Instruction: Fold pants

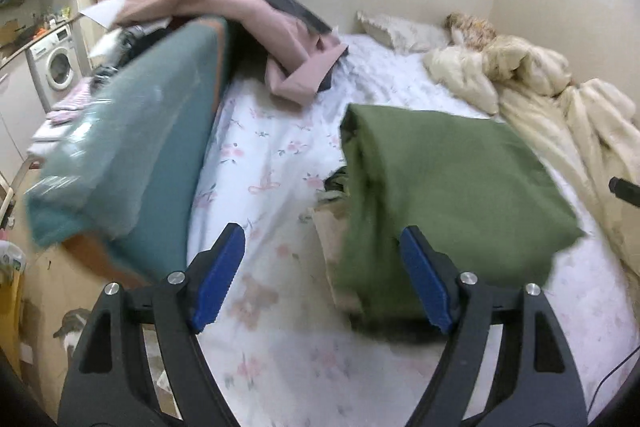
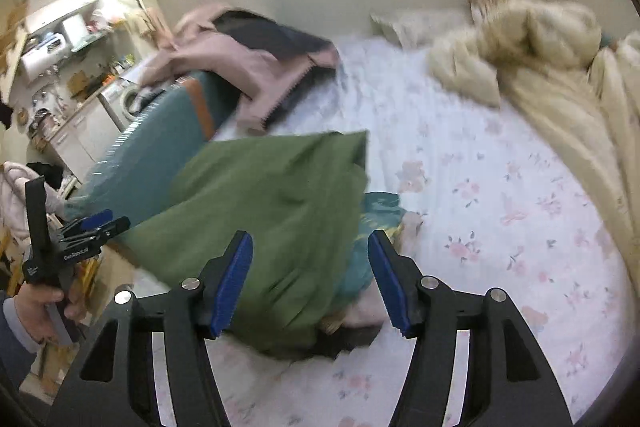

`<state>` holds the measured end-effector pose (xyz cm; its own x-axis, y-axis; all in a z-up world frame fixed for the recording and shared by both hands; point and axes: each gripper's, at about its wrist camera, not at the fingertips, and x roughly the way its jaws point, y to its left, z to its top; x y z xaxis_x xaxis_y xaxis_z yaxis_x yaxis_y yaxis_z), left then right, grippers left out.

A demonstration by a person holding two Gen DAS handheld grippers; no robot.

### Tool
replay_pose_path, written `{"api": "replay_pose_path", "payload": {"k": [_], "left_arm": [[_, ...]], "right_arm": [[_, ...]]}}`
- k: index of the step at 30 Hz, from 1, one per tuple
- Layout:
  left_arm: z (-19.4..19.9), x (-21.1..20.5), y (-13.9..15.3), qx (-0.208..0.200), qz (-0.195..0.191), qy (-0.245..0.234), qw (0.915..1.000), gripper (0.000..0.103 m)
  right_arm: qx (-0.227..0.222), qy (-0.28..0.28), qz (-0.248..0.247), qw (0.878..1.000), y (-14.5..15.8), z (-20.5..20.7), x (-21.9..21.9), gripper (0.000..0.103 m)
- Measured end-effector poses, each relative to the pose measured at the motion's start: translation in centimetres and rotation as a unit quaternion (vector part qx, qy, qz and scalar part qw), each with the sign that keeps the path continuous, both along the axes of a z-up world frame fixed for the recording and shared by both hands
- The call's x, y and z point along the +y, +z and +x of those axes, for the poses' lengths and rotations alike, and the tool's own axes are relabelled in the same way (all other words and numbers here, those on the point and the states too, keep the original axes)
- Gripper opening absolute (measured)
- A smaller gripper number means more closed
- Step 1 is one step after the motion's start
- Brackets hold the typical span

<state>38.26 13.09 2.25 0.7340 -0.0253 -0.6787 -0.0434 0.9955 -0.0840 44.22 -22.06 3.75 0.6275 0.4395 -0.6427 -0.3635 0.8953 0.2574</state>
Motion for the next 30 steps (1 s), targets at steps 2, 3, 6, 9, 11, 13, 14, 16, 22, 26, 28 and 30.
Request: {"api": "replay_pose_path", "payload": {"k": [2, 3, 6, 9, 11, 13, 14, 16, 22, 26, 28, 30], "left_arm": [[-3.2, -0.8, 1.3, -0.009, 0.001, -0.005, 1.0, 0.077], [-5.2, -1.4, 1.8, -0.018, -0.003, -0.01, 0.9998, 0.077], [-11.4, -3.7, 3.1, -0.042, 0.011, -0.011, 0.999, 0.079], [-16.9, -5.8, 3.6, -0.053, 0.02, -0.013, 0.9983, 0.085], [-20.3, -6.5, 3.6, -0.06, 0.01, -0.011, 0.9981, 0.088], [-23.0, -6.9, 3.6, -0.059, 0.002, -0.006, 0.9982, 0.088], [-24.2, -6.9, 3.7, -0.06, -0.005, 0.0, 0.9982, 0.089], [-26.6, -6.7, 3.6, -0.066, -0.016, 0.012, 0.9976, 0.094], [-32.3, -7.1, 2.2, -0.074, 0.001, 0.023, 0.997, 0.103], [-34.9, -7.7, 0.7, -0.09, 0.015, 0.025, 0.9955, 0.103], [-35.3, -7.7, 0.0, -0.082, 0.013, 0.04, 0.9957, 0.103], [-35.3, -7.8, -0.6, -0.071, -0.021, 0.034, 0.9967, 0.103]], "right_arm": [[-0.015, -0.003, -0.002, 1.0, 1.1, -3.7, 0.5, 0.08], [-0.027, -0.001, 0.0, 1.0, 1.6, -6.4, 0.9, 0.086], [-0.054, -0.01, -0.015, 0.998, 2.4, -12.7, 2.1, 0.091], [-0.067, -0.021, -0.019, 0.997, 2.3, -18.7, 2.6, 0.096], [-0.07, -0.031, -0.022, 0.997, 1.9, -22.2, 2.6, 0.096], [-0.078, -0.039, -0.02, 0.996, 1.7, -25.2, 2.4, 0.096], [-0.081, -0.042, -0.025, 0.995, 1.6, -26.6, 2.5, 0.096], [-0.092, -0.052, -0.027, 0.994, 1.6, -29.3, 2.4, 0.097], [-0.12, -0.087, -0.02, 0.989, 0.0, -36.0, 1.7, 0.103], [-0.099, -0.099, -0.021, 0.99, -2.8, -38.6, 1.5, 0.103], [-0.088, -0.1, -0.029, 0.991, -3.7, -39.5, 1.5, 0.103], [-0.088, -0.109, -0.035, 0.99, -3.9, -40.0, 1.4, 0.103]]}}
